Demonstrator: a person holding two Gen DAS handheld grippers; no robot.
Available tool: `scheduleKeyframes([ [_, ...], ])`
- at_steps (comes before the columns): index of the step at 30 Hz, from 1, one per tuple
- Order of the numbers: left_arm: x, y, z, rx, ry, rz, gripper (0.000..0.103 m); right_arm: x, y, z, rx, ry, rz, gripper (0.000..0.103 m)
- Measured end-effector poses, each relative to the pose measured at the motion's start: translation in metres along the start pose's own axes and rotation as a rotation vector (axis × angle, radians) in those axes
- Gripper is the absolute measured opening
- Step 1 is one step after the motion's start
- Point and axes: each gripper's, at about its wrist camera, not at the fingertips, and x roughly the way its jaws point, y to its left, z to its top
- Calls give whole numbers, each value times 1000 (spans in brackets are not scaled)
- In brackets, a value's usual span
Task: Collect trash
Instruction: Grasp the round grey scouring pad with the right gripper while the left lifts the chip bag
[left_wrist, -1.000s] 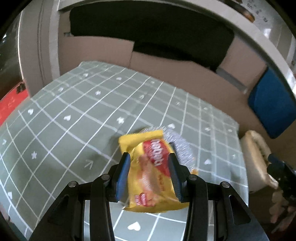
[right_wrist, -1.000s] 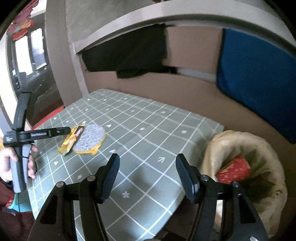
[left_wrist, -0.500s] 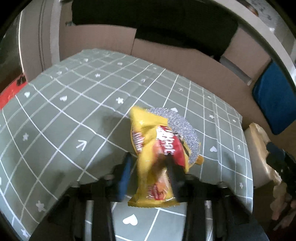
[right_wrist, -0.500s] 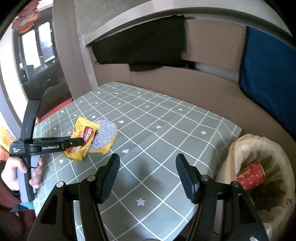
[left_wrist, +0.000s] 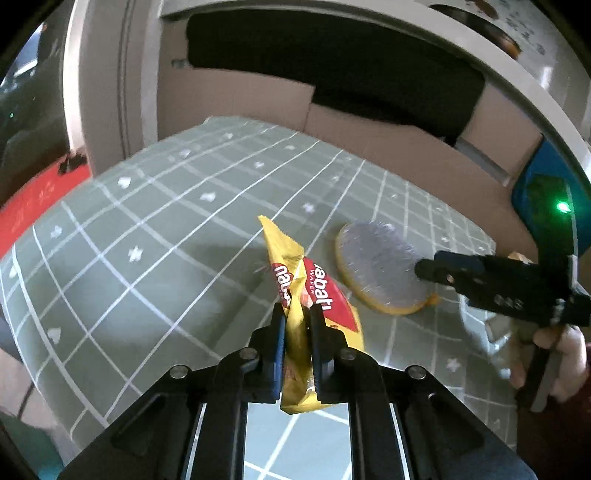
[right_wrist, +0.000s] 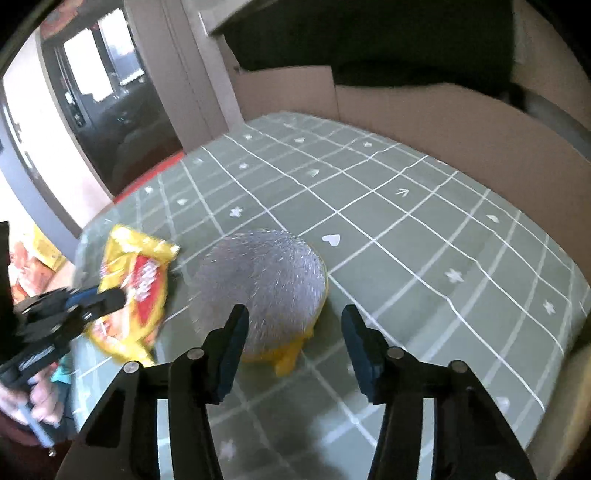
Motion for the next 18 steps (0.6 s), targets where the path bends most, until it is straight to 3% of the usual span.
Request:
scheduleKeyframes([
  [2, 3, 5, -3, -16, 9, -8, 13, 14, -1, 5, 13, 15, -11, 49],
  [6, 8, 10, -6, -20, 16, -20, 13, 25, -6, 12, 68, 19, 46, 46],
  [8, 8, 13, -7, -26, 17, -31, 13, 26, -3, 14, 58, 28, 79, 28],
  [10, 10, 13, -6, -29, 17, -38, 13, 17, 4, 15, 27, -4, 85, 18],
  [18, 11, 16, -9, -38, 14, -46, 13, -33, 36, 12, -20, -88, 254, 17],
])
